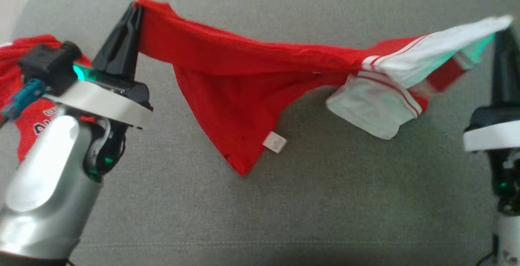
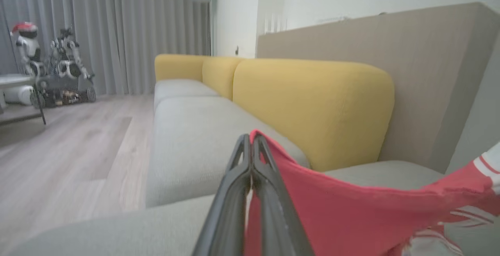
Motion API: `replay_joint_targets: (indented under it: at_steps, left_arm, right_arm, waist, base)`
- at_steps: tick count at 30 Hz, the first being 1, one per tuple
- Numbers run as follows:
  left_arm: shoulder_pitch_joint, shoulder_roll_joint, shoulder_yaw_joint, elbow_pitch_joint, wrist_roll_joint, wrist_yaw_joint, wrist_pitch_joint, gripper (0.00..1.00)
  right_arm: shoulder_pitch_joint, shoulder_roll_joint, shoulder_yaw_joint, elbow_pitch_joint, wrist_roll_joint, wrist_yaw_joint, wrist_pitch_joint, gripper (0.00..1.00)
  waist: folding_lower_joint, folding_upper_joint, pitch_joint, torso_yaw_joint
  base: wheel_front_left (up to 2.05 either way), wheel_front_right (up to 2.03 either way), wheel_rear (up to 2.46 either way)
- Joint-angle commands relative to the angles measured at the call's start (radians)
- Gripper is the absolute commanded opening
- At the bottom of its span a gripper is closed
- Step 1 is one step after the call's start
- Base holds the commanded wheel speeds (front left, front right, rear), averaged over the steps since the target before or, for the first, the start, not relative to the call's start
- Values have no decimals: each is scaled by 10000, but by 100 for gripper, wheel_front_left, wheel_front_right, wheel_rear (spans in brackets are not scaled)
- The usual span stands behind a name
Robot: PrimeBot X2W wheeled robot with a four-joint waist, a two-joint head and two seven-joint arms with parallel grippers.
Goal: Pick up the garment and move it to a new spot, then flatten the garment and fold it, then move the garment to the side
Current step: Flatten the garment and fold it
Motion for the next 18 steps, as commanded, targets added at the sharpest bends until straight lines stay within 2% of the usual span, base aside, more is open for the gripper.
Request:
replay_joint_targets:
  at_steps: [1, 10, 18]
  left_arm:
    - [-371, 519, 567, -577, 86, 117, -74, 0]
    - [-1080, 1031, 1008, -2746, 276, 733, 685, 0]
    - [-1018, 1262, 1124, -3768, 218, 1151, 1368, 0]
  right_arm:
    - [-529, -71, 104, -665, 48, -9, -68, 0]
    - [-1781, -175, -372, -2478, -26, -9, 240, 0]
    - [-2285, -371, -691, -2614, 228, -9, 654, 0]
  waist:
    - [0, 0, -258, 84]
    - [0, 0, -936, 232]
    - [0, 0, -1188, 255]
  base:
    - [0, 0, 0]
    - [0, 0, 0]
    - [0, 0, 0]
